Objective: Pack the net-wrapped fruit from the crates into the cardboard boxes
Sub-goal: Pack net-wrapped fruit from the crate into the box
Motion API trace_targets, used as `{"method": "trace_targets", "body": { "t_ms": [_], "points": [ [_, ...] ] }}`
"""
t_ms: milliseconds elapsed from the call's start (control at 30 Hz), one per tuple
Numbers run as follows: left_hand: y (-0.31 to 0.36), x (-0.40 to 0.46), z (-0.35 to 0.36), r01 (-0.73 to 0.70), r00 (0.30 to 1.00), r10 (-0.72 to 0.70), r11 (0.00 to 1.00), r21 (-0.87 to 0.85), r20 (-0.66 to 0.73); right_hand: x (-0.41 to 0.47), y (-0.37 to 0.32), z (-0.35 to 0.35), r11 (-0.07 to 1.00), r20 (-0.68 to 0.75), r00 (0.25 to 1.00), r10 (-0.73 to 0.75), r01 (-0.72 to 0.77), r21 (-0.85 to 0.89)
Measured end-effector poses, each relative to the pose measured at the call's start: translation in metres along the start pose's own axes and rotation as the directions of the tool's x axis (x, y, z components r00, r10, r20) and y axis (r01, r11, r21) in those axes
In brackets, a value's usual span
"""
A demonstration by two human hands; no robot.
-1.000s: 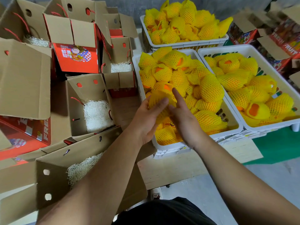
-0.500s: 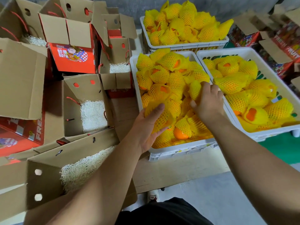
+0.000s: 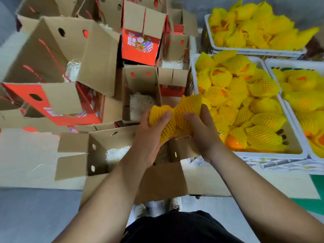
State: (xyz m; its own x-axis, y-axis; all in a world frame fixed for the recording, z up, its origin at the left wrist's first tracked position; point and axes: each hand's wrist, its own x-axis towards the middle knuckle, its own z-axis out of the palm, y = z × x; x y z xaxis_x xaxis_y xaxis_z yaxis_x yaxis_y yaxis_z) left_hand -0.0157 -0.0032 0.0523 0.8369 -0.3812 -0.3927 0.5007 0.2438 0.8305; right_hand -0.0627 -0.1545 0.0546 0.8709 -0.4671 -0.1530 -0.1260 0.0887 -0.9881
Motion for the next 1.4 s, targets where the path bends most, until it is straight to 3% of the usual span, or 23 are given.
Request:
{"method": "trace_targets", "body": {
  "t_ms": [67, 100, 133, 167, 200, 267, 367, 433, 533, 633, 700, 867, 933, 1000, 1067, 1133, 1200, 1267, 1333, 1400],
  "points": [
    [0.009, -0.011, -0.043, 0.077, 0.997, -0.072, 0.983, -0.167, 0.039, -0.011, 0.01, 0.031, 0.996, 0.102, 0.993, 0.061, -0.067, 0.06],
    [0.014, -0.019, -0.062, 0.097, 0.993, -0.082, 0.979, -0.18, 0.085, -0.017, 0.015, 0.046, 0.995, 0.14, 0.987, 0.073, -0.082, 0.061],
    [0.019, -0.025, -0.08, 0.132, 0.991, -0.126, 0.973, -0.189, 0.043, -0.022, 0.021, 0.061, 0.995, 0.168, 0.982, 0.086, -0.094, 0.042],
    [0.024, -0.033, -0.094, 0.04, 0.991, -0.038, 0.999, 0.011, -0.127, -0.027, 0.027, 0.075, 0.995, 0.187, 0.977, 0.1, -0.103, 0.009],
    [0.026, -0.036, -0.108, 0.02, 0.983, 0.013, 0.985, 0.173, -0.185, -0.031, 0.032, 0.087, 0.994, 0.197, 0.974, 0.11, -0.105, -0.031],
    [0.027, -0.036, -0.13, 0.084, 0.972, -0.017, 0.957, 0.278, -0.236, -0.034, 0.046, 0.105, 0.984, 0.189, 0.97, 0.154, -0.132, -0.123],
    [0.023, -0.029, -0.149, 0.059, 0.96, 0.111, 0.815, 0.576, -0.256, -0.032, 0.062, 0.122, 0.945, 0.11, 0.963, 0.245, -0.212, -0.25],
    [0.021, -0.016, -0.154, 0.063, 0.972, 0.135, 0.642, 0.764, -0.194, -0.027, 0.069, 0.128, 0.901, 0.061, 0.957, 0.284, -0.244, -0.36],
    [0.013, 0.003, -0.152, -0.047, 0.998, 0.062, 0.236, 0.97, 0.033, -0.02, 0.072, 0.129, 0.799, 0.042, 0.957, 0.286, -0.214, -0.562],
    [0.002, 0.02, -0.153, -0.121, 0.993, -0.03, -0.165, 0.979, 0.118, -0.016, 0.077, 0.124, 0.723, 0.035, 0.965, 0.262, -0.172, -0.67],
    [-0.005, 0.031, -0.157, -0.075, 0.996, -0.077, -0.284, 0.956, 0.055, -0.016, 0.081, 0.124, 0.704, 0.034, 0.958, 0.284, -0.184, -0.686],
    [-0.024, 0.038, -0.153, 0.156, 0.971, -0.133, -0.279, 0.947, -0.199, -0.014, 0.09, 0.134, 0.573, 0.104, 0.932, 0.346, -0.122, -0.81],
    [-0.018, 0.038, -0.147, 0.156, 0.953, -0.189, -0.364, 0.918, -0.237, -0.013, 0.092, 0.137, 0.527, 0.127, 0.927, 0.354, -0.085, -0.846],
    [-0.007, 0.033, -0.139, 0.054, 0.973, -0.17, -0.498, 0.866, -0.159, -0.011, 0.094, 0.139, 0.509, 0.127, 0.923, 0.364, -0.083, -0.857],
    [-0.003, 0.029, -0.136, -0.158, 0.977, -0.207, -0.54, 0.827, 0.051, -0.01, 0.095, 0.139, 0.496, 0.115, 0.923, 0.367, -0.09, -0.864],
    [-0.001, 0.026, -0.141, -0.349, 0.894, -0.412, -0.392, 0.851, 0.177, -0.011, 0.096, 0.139, 0.455, 0.117, 0.914, 0.388, -0.08, -0.887],
    [0.001, 0.026, -0.153, -0.263, 0.783, -0.618, -0.231, 0.937, 0.067, -0.011, 0.098, 0.138, 0.419, 0.113, 0.903, 0.415, -0.08, -0.904],
    [0.001, 0.027, -0.161, -0.179, 0.715, -0.697, -0.252, 0.951, -0.05, -0.009, 0.099, 0.139, 0.419, 0.106, 0.901, 0.421, -0.09, -0.903],
    [-0.002, 0.029, -0.164, -0.186, 0.732, -0.676, -0.317, 0.93, -0.084, -0.006, 0.101, 0.139, 0.41, 0.101, 0.893, 0.438, -0.099, -0.907],
    [-0.006, 0.029, -0.164, -0.175, 0.736, -0.67, -0.318, 0.932, -0.091, -0.004, 0.104, 0.138, 0.407, 0.092, 0.872, 0.48, -0.129, -0.904]
  ]
}}
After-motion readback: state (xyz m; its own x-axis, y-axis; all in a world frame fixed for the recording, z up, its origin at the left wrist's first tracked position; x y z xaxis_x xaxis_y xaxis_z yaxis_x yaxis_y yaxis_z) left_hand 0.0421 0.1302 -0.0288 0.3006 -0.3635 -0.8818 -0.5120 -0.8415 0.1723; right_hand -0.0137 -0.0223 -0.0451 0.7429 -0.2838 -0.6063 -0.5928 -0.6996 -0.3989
